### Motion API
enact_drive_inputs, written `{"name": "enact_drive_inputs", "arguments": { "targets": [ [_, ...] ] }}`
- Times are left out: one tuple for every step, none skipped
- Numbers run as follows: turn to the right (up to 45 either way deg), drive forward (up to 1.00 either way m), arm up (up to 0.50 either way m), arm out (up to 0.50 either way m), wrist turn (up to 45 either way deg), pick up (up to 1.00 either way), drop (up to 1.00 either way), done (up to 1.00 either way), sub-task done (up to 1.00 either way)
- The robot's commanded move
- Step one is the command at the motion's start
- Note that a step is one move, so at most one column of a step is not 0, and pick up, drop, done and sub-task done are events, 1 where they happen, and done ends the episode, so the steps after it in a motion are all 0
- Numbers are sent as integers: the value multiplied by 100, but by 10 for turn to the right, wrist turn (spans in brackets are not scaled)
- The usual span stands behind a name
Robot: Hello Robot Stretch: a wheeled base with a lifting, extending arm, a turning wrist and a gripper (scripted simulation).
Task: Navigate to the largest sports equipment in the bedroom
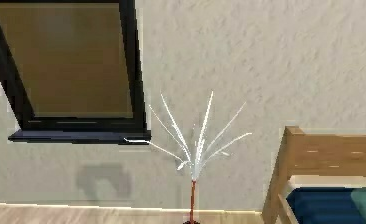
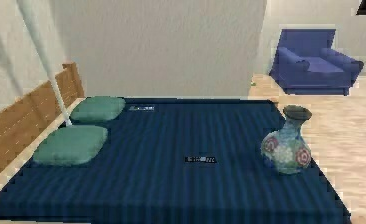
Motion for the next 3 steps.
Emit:
{"name": "enact_drive_inputs", "arguments": {
  "targets": [
    [-450, 0, 0, 0, 0, 0, 0, 0, 0],
    [-450, 0, 0, 0, 0, 0, 0, 0, 0],
    [-150, 0, 0, 0, 0, 0, 0, 0, 0]
  ]
}}
